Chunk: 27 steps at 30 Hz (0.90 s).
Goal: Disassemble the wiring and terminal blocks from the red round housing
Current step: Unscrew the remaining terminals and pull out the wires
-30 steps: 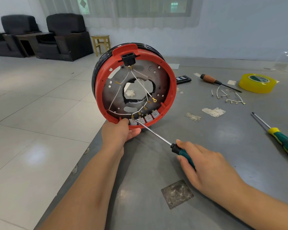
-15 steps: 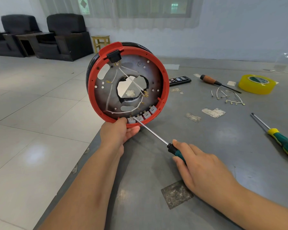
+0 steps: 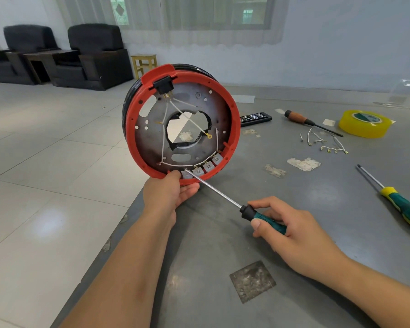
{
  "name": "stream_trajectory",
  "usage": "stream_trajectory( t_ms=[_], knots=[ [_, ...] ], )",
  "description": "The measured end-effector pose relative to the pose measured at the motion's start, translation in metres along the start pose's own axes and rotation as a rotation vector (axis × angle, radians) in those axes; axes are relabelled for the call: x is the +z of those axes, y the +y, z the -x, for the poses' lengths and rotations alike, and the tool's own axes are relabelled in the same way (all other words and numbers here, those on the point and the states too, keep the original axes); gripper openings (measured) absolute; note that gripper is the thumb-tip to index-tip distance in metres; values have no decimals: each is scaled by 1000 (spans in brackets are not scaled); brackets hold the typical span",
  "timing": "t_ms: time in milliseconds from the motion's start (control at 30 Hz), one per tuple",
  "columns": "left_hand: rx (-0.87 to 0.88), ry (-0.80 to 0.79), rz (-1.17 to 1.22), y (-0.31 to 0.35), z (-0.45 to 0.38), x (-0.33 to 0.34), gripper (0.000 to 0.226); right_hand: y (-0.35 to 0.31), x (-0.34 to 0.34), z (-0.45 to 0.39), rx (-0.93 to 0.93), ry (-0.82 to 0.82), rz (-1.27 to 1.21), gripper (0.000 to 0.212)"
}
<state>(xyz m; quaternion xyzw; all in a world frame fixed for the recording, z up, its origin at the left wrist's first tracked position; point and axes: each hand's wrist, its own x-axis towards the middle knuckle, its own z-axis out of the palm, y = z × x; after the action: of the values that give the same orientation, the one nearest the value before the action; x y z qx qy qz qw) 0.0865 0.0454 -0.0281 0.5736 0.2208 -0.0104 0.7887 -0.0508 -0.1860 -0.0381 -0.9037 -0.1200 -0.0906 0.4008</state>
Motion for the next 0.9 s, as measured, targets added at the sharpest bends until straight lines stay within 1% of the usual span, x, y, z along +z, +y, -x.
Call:
stream_trajectory(
  t_ms=[133, 233, 300, 367, 433, 467, 567, 633, 767, 900],
  knots=[
    [-2, -8, 8, 1, 2, 0, 10, 10, -15, -3, -85, -13, 83, 33],
    [12, -50, 17, 0, 3, -1, 16, 23, -31, -6, -174, 95, 154, 32],
    [32, -75, 4, 0, 3, -3, 22, 34, -42, -7, -179, 212, 167, 35],
    [39, -85, -23, 0, 4, -3, 25, 49, -52, -9, -104, 344, 160, 35],
    [46, -98, -46, 0, 6, -3, 22, 64, -61, -12, 31, 456, 176, 31],
    [49, -109, -60, 1, 8, -3, 19, 69, -65, -14, 107, 483, 220, 32],
    [45, -137, -101, 2, 13, -4, 12, 80, -76, -16, 312, 476, 533, 33],
    [35, -157, -133, 2, 17, -3, 15, 84, -81, -18, 394, 499, 703, 32],
    [1, -197, -150, -3, 23, 0, 24, 85, -85, -23, 494, 470, 849, 30],
    [-37, -255, -148, -8, 29, 5, 29, 88, -86, -22, 532, 445, 966, 27]
  ],
)
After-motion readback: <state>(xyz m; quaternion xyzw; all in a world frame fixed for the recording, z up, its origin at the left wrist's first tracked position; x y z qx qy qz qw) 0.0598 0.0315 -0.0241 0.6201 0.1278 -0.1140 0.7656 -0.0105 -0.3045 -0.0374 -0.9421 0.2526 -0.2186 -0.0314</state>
